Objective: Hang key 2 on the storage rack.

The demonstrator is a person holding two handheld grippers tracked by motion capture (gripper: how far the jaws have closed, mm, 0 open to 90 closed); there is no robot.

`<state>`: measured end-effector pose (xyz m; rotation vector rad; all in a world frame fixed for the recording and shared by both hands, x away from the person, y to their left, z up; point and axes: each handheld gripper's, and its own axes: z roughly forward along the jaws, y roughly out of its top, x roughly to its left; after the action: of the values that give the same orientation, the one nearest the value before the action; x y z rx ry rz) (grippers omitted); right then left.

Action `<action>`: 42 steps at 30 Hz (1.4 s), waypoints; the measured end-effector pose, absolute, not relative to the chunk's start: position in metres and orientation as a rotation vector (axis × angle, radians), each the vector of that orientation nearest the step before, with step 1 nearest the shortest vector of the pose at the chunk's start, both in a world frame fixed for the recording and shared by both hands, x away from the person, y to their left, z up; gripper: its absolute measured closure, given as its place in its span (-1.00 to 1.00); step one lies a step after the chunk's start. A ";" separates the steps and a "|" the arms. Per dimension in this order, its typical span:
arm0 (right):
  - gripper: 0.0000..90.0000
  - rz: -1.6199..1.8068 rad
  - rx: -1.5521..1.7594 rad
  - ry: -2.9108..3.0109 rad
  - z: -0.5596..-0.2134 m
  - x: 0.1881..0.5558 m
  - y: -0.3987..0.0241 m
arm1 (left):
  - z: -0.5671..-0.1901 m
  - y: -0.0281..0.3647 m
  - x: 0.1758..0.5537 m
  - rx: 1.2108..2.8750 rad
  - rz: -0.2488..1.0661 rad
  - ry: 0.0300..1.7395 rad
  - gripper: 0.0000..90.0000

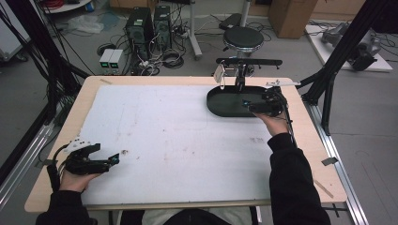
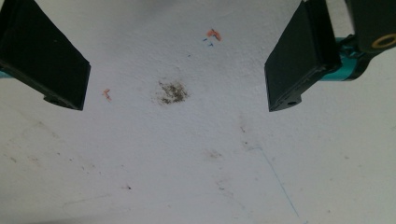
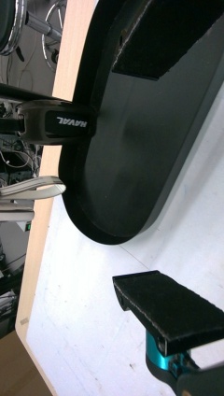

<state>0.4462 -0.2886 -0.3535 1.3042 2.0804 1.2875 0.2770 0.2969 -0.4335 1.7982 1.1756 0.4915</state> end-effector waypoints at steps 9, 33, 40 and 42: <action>-0.99 1.289 1.280 2.089 -0.361 0.422 -0.291 | -0.433 0.299 0.277 1.788 0.493 1.178 -0.84; -0.98 1.339 1.292 2.084 -0.384 0.374 -0.309 | -0.433 0.297 0.278 1.800 0.494 1.172 -0.84; -0.98 1.316 1.312 2.073 -0.393 0.365 -0.315 | -0.434 0.296 0.278 1.806 0.492 1.171 -0.84; -0.98 1.320 1.305 2.076 -0.394 0.361 -0.315 | -0.434 0.296 0.278 1.803 0.490 1.171 -0.84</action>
<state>0.3612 -0.3148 -0.3941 1.3048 2.0760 1.3203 0.2781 0.2964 -0.4337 1.8035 1.1710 0.4901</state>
